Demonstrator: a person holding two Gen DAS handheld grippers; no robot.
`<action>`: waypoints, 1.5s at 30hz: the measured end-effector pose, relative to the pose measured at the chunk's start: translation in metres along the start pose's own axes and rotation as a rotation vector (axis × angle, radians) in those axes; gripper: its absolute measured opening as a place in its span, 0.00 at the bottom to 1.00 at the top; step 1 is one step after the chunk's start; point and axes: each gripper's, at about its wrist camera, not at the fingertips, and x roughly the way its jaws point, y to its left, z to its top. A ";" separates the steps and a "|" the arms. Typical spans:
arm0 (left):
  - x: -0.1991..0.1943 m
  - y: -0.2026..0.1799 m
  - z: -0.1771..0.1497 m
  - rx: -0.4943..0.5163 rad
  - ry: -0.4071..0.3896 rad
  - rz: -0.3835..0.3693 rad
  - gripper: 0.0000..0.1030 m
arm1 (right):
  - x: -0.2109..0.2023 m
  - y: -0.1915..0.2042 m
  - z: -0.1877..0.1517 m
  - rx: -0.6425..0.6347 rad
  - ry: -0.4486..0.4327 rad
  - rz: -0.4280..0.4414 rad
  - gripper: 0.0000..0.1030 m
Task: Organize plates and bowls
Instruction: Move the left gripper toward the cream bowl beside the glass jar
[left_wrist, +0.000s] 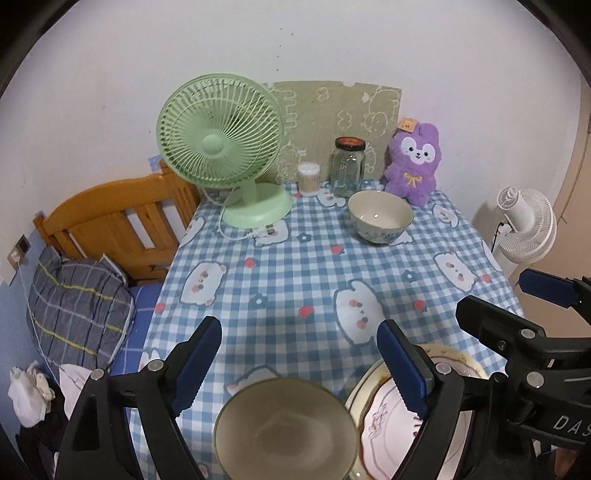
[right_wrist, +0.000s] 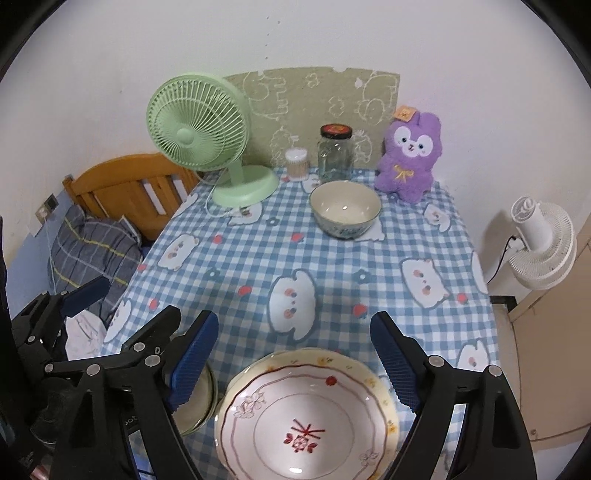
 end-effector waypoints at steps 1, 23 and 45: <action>0.000 -0.001 0.003 0.000 -0.004 -0.003 0.85 | -0.001 -0.003 0.002 0.006 -0.006 -0.004 0.84; 0.045 -0.030 0.073 0.000 0.007 -0.016 0.84 | 0.031 -0.047 0.071 0.042 -0.023 -0.045 0.84; 0.132 -0.053 0.125 0.001 0.059 0.002 0.77 | 0.103 -0.077 0.125 0.012 -0.031 -0.086 0.84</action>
